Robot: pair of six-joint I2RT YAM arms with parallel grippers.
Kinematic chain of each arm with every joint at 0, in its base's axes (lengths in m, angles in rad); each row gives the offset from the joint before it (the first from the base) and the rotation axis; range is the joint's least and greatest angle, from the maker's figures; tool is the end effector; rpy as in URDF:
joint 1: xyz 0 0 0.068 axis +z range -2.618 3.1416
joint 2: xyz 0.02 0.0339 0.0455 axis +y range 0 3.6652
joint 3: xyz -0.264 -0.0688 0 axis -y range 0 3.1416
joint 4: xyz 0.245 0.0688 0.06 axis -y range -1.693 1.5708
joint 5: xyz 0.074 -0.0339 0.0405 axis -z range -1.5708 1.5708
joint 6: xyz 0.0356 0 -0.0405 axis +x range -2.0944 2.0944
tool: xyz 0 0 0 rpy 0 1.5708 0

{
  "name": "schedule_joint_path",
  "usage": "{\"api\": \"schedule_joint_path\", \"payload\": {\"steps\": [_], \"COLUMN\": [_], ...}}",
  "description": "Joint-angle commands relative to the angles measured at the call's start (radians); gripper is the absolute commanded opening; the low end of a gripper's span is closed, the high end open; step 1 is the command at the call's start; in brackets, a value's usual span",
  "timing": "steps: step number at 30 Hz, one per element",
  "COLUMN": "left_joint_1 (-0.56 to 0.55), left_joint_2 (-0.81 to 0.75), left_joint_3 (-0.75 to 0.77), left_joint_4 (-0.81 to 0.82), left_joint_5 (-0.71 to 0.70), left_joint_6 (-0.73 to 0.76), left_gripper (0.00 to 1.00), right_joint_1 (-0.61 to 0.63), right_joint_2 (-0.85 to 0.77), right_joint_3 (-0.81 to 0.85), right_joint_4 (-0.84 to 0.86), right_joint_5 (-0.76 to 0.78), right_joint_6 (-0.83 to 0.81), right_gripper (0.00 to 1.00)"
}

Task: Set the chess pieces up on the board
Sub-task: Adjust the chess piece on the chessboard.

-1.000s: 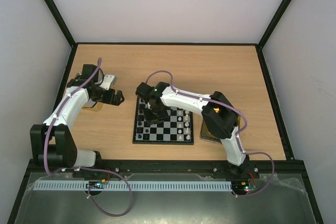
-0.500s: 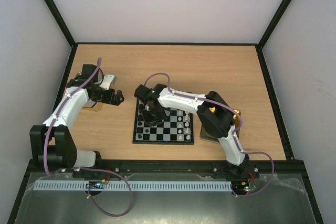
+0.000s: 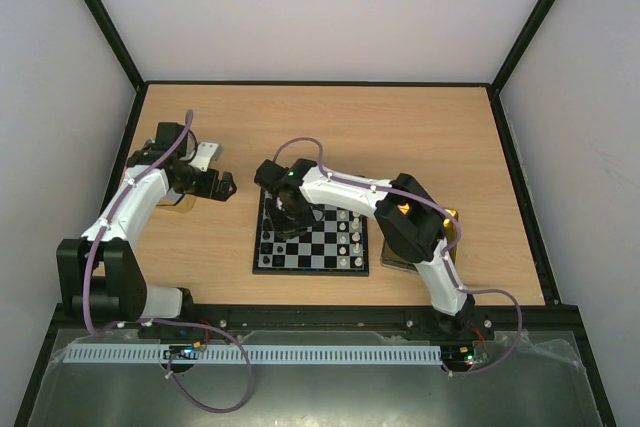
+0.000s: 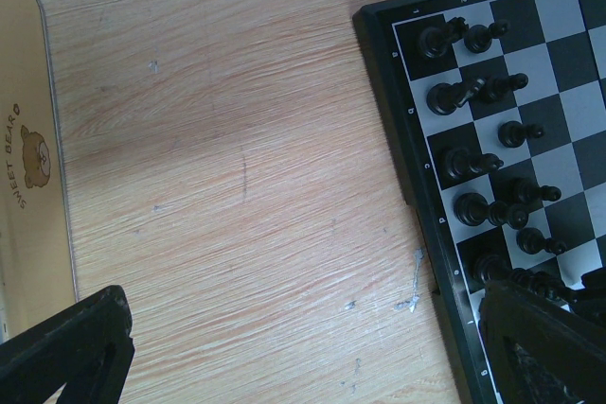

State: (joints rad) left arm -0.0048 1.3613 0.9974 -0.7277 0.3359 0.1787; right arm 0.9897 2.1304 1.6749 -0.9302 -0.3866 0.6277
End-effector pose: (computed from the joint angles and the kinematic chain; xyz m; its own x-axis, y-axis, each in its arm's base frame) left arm 0.2650 -0.0130 0.2451 -0.8454 0.1719 -0.5057 0.3117 0.9276 -0.2059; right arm 0.2228 0.3637 0.1782 -0.9137 -0.4004 0.0687 -0.3406 0.8471 0.4080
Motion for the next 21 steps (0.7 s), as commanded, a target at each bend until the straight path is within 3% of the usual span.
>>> {"api": "schedule_joint_path", "payload": {"steps": [1, 21], "left_joint_1": [0.009, 0.009], "left_joint_2": [0.0, -0.022], "left_joint_3": [-0.009, -0.01], "left_joint_4": [-0.01, -0.009], "left_joint_5": [0.003, -0.003], "left_joint_6": [-0.002, -0.004], "left_gripper": [0.99, 0.99], "right_joint_1": [0.005, -0.002], "right_joint_2": [0.007, -0.063], "right_joint_3": [-0.003, -0.029], "right_joint_4": [-0.008, -0.049], "right_joint_5": [0.021, 0.107], "right_joint_6": [-0.011, -0.007], "right_gripper": [0.14, 0.17]}}
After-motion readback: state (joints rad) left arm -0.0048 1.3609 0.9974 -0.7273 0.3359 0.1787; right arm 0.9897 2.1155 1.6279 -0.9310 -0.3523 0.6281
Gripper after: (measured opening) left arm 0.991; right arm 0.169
